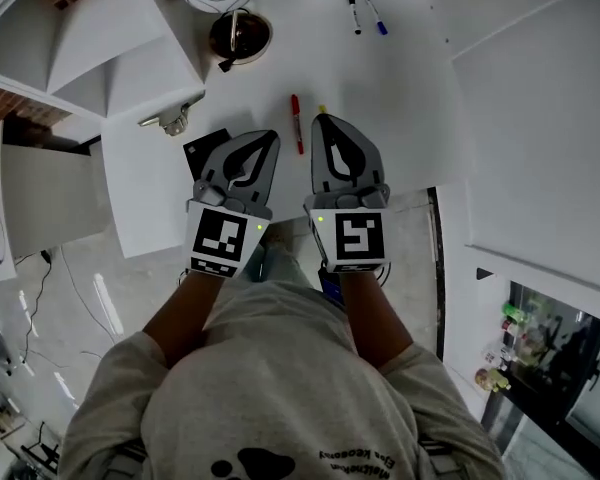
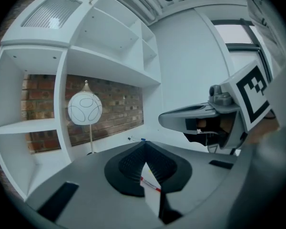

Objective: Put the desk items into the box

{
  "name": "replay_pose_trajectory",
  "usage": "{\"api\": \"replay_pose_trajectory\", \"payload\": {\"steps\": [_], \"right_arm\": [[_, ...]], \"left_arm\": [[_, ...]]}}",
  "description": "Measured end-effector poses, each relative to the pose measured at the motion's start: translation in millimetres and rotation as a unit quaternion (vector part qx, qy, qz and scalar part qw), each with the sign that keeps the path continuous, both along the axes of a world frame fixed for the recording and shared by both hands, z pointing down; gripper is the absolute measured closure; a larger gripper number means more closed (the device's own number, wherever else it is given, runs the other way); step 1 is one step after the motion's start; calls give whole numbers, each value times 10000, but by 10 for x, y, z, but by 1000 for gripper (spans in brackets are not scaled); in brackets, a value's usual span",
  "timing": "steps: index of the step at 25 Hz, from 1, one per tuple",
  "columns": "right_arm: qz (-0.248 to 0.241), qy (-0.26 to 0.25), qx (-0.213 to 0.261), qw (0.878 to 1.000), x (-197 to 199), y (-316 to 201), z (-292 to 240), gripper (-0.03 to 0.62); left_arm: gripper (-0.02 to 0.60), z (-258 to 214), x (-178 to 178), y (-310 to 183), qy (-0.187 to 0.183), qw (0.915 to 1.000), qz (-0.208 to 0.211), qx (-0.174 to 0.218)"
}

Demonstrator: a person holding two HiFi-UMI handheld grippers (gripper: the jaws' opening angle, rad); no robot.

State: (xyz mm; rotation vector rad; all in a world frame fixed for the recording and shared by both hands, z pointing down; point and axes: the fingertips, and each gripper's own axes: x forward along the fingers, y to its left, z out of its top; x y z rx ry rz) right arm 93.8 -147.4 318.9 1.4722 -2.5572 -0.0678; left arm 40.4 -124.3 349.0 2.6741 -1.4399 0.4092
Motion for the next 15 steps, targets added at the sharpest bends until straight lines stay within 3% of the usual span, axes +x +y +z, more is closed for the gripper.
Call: {"api": "replay_pose_trajectory", "payload": {"steps": [10,15], "right_arm": [[10,-88,-298,9995,6,-203,442,576],[-128,261,-407,9987,-5,-190,657,576]], "left_arm": [[575,449,64,-110,-16,9997,-185,-127],[575,645,113,-98,-53,9994,-292,-187]]}}
